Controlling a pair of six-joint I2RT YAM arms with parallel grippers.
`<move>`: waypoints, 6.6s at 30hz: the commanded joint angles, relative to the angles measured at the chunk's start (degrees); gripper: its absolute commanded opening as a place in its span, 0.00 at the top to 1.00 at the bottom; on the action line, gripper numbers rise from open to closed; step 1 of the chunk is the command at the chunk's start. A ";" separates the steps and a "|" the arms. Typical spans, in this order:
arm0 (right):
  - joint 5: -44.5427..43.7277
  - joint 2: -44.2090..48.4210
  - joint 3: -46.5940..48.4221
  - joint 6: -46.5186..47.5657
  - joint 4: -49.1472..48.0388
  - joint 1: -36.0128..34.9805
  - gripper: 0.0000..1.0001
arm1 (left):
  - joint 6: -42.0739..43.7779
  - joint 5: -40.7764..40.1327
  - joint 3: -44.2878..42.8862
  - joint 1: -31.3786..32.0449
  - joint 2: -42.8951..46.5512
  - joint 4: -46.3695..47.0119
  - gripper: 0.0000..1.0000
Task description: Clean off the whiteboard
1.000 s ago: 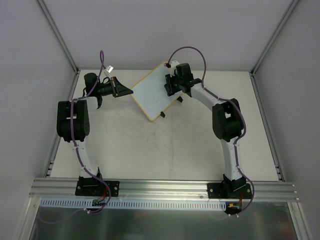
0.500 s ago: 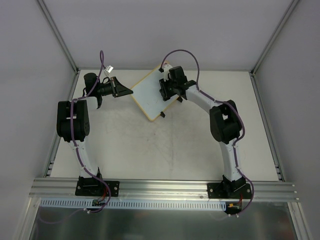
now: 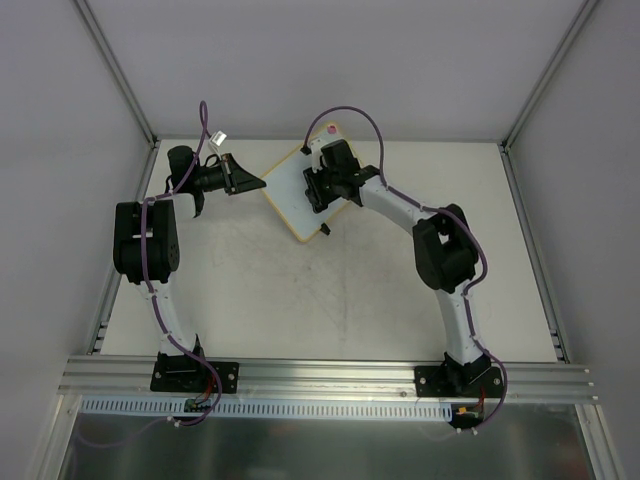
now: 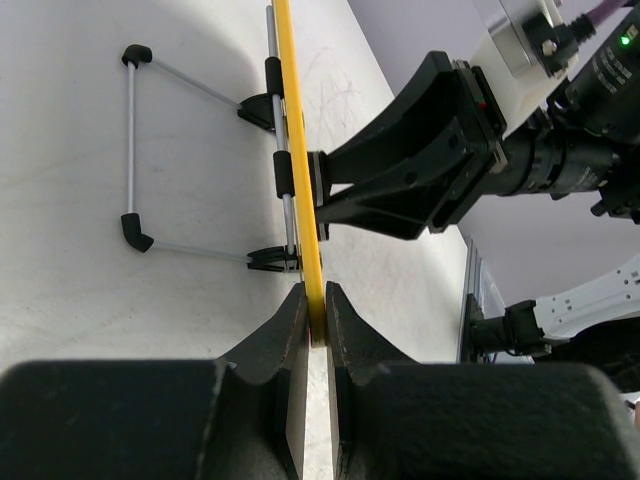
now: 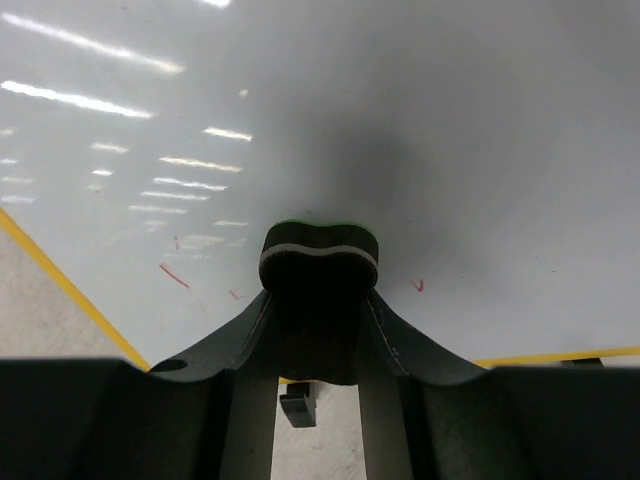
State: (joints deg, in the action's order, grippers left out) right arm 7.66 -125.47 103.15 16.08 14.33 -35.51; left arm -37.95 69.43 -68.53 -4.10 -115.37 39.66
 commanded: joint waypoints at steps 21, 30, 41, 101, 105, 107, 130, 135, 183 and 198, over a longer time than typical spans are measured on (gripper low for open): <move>-0.01 -3.11 4.33 -2.63 2.11 -9.05 1.00 | 1.30 4.75 0.59 3.04 2.26 0.51 1.00; -7.04 -6.01 10.14 -2.81 -0.69 -9.05 1.00 | 1.30 4.75 0.94 3.13 2.70 0.68 1.00; -11.79 -5.05 7.50 -0.09 -17.05 -8.35 1.00 | 0.60 4.93 1.30 3.31 2.70 1.74 1.00; 5.35 5.50 -15.17 3.79 -6.50 -3.60 1.00 | -0.37 5.19 1.30 3.40 2.70 2.97 1.00; 1.93 5.85 -15.09 3.70 -6.59 -3.52 1.00 | -0.28 5.10 1.38 3.40 2.78 2.97 1.00; 0.78 5.68 -14.21 3.44 -6.51 -3.25 1.00 | -0.36 5.10 1.38 3.40 2.78 2.97 1.00; 4.99 -1.27 -1.03 -3.95 -3.08 8.17 1.00 | -0.36 5.28 1.56 3.40 2.96 3.06 1.00; 5.79 -0.83 -0.85 -1.67 -1.94 6.59 1.00 | -0.45 5.28 1.38 3.40 2.79 3.14 1.00; 7.82 -0.12 -0.06 -8.08 3.16 2.72 1.00 | -0.45 5.28 1.65 3.40 2.96 3.23 1.00; 2.71 -2.32 5.66 -3.51 -1.05 6.68 1.00 | -0.45 5.28 1.74 3.40 2.96 3.32 1.00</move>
State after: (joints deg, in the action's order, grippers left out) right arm 12.95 -127.20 106.94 10.28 17.21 -28.93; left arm -38.61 68.55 -67.72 -3.03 -114.83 42.37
